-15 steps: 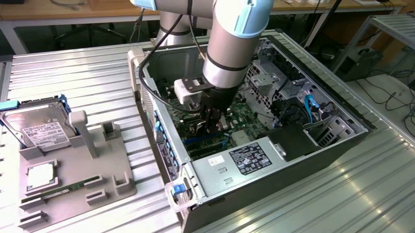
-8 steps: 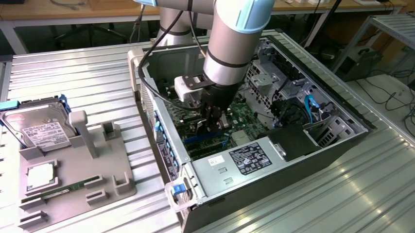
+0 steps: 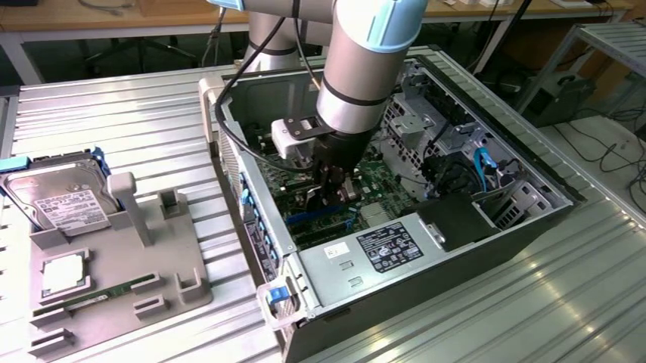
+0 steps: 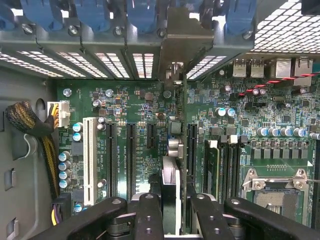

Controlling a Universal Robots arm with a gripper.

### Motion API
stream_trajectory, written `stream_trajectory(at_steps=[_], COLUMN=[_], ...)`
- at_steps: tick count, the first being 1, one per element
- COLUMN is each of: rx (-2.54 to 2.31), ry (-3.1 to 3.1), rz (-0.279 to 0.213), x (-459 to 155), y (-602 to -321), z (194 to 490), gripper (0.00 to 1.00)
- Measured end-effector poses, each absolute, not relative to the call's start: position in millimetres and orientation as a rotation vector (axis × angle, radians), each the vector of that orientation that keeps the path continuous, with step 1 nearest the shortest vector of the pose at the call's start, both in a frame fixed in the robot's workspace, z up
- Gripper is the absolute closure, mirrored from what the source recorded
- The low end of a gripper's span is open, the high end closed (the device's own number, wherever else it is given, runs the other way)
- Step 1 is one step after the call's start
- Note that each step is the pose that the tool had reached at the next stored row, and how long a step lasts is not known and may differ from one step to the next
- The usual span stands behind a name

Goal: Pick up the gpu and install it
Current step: 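Insert the gpu into the slot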

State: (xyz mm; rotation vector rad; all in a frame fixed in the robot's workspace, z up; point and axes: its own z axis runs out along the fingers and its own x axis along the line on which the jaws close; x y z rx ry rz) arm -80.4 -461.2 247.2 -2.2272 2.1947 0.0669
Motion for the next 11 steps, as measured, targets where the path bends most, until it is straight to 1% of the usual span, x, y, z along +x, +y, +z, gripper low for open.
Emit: stream_trajectory(at_steps=[11], rx=[-2.228], ry=[2.195], rz=[0.067], x=[-80.5], y=[-461.3], z=[242.0], gripper=[0.73])
